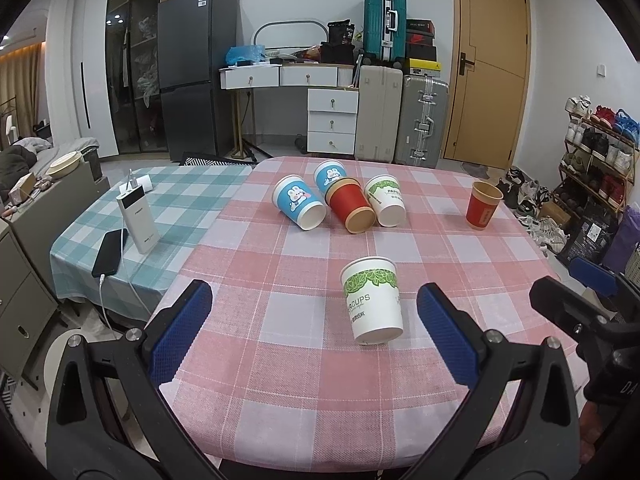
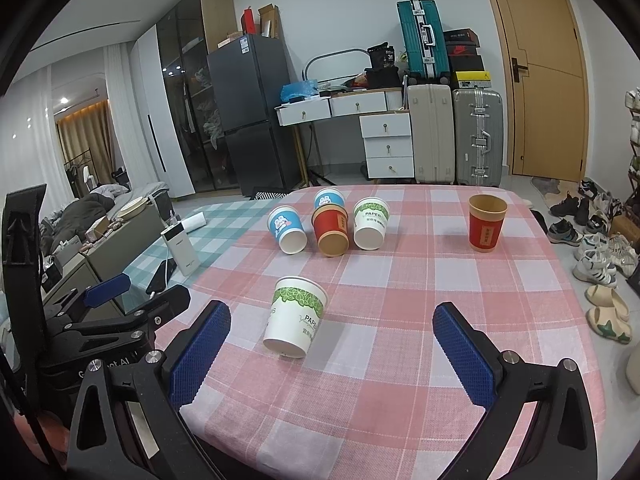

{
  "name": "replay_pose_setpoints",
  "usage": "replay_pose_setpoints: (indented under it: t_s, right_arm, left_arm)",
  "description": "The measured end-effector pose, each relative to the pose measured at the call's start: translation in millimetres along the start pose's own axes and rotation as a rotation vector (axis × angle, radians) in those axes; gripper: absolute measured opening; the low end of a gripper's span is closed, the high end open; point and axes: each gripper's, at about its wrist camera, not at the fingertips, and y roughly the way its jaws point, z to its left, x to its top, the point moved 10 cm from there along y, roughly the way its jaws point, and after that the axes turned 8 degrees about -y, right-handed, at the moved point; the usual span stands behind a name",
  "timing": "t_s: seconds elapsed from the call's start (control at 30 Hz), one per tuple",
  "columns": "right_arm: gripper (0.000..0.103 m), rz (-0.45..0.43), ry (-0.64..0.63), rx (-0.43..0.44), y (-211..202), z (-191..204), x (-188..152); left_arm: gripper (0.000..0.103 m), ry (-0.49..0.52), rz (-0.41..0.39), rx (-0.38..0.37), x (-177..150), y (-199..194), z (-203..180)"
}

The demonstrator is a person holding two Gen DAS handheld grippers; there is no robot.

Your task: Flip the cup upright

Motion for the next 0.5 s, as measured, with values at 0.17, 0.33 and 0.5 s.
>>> replay_pose_setpoints:
  t_s: [0.17, 0.33, 0.5]
  right_arm:
    - [0.103, 0.004, 0.004, 0.009, 0.5, 1.3, -2.1]
    - [0.103, 0.004, 0.005, 0.009, 0.5, 1.5, -2.5]
    - [0.103, 0.009, 0.008, 0.007, 2.4, -1.2, -3.7]
  left_arm:
    - [0.103, 0.001, 0.012, -0.002, -0.8, 2.6, -1.7]
    - [0.103, 0.008, 0.018, 0.001, -0.5, 4.4, -2.5]
    - [0.103, 0.007, 0.024, 0.003, -1.2, 6.2, -1.7]
